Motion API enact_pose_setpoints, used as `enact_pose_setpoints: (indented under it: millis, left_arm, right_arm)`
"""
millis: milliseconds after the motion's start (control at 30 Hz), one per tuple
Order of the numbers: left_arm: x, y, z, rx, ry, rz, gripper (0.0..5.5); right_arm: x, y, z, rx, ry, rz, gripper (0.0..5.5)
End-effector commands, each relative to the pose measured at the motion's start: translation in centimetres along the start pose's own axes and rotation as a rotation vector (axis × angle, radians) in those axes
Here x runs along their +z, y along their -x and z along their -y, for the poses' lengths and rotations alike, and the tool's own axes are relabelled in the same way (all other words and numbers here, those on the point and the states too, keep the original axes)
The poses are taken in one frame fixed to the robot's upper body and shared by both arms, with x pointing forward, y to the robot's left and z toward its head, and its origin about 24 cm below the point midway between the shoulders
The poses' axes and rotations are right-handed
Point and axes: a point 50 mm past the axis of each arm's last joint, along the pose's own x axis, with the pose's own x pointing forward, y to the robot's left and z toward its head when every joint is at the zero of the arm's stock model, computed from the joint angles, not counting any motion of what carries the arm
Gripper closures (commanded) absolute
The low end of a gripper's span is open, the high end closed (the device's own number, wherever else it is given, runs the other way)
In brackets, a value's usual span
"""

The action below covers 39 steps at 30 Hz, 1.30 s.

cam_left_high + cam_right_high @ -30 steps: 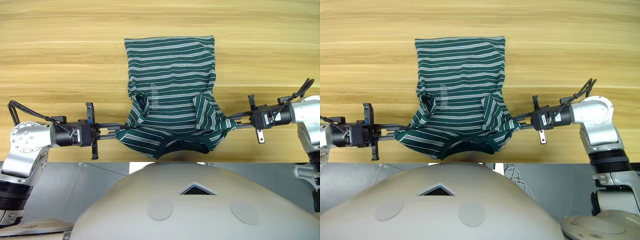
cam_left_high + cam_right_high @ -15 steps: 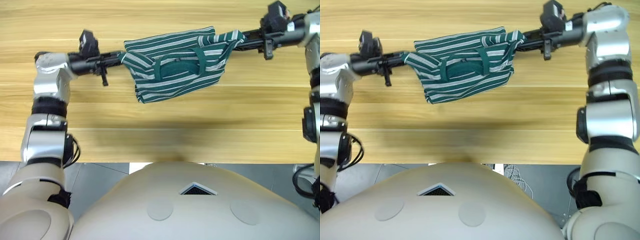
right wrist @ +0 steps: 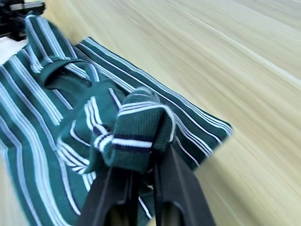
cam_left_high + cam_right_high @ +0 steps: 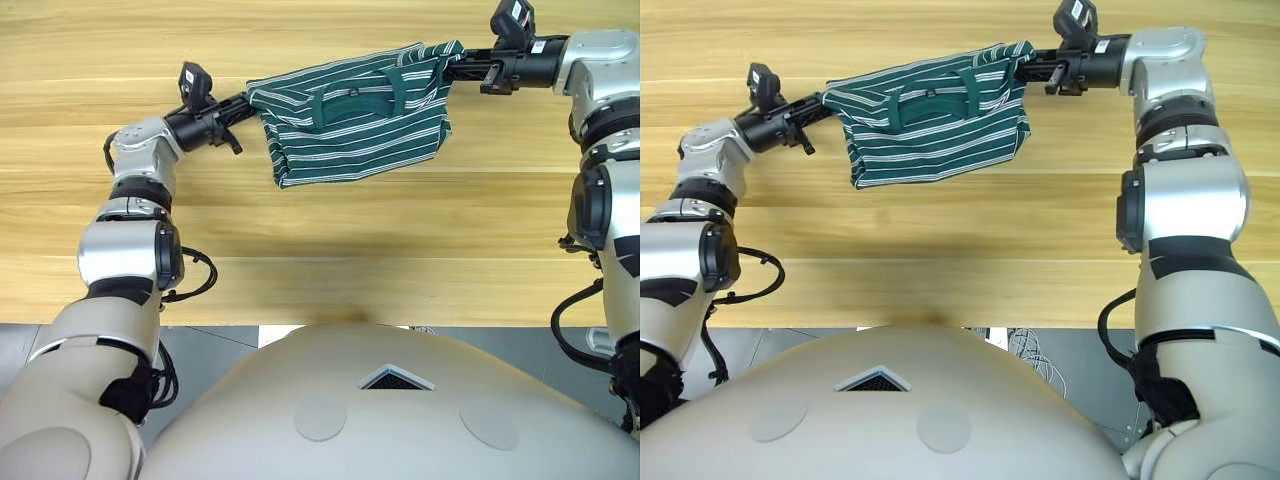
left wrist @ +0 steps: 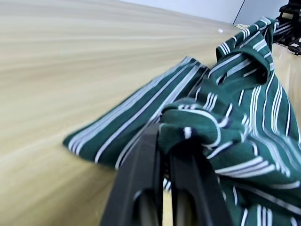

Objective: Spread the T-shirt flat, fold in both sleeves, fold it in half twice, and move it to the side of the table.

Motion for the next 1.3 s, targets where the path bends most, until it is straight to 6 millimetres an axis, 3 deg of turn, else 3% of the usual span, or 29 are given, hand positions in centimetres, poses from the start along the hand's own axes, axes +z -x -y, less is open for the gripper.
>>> enact_pose_setpoints:
  millis: [33,133,400,533,633,833,933,1100,1200,1300]
  left_arm:
    - [-1.3,0.0,0.3,0.006,0.031,-0.045,5.31]
    - [-2.0,-0.3,0.5,0.025,0.040,-0.080,4.80]
    - [-1.6,-0.9,0.4,0.075,0.086,-0.010,3.52]
    - [-1.2,-0.5,0.2,0.104,0.052,0.047,2.91]
    - [-0.6,0.5,0.3,0.120,-0.091,0.104,2.42]
    - [-0.9,4.0,3.4,0.234,-0.373,0.170,1.54]
    - [0.8,2.8,6.2,0.205,-0.460,0.259,1.00]
    - [1.9,-2.6,10.6,0.155,-0.588,0.246,0.21]
    - [1.7,-4.4,12.1,0.147,-0.595,0.237,0.11]
    - [0.8,-5.5,12.4,0.153,-0.606,0.181,0.11]
  right_arm:
    - [-0.5,-0.1,0.2,-0.053,-0.014,-0.045,4.97]
    - [-1.5,-0.4,-0.1,-0.049,-0.028,-0.088,4.41]
    - [-2.5,-0.1,0.2,-0.130,-0.057,-0.076,3.00]
    - [-2.5,0.7,0.5,-0.163,-0.028,-0.034,2.98]
    - [-2.4,1.4,0.5,-0.173,0.085,0.002,2.98]
    - [-2.2,3.6,0.4,-0.260,0.358,0.091,2.98]
    - [-1.3,3.9,-0.1,-0.225,0.454,0.170,2.79]
    - [0.7,0.7,-2.1,-0.037,0.618,0.198,2.09]
    - [0.8,-0.7,-2.7,0.024,0.637,0.164,2.09]
    - [0.5,-2.2,-3.3,0.083,0.653,0.096,2.09]
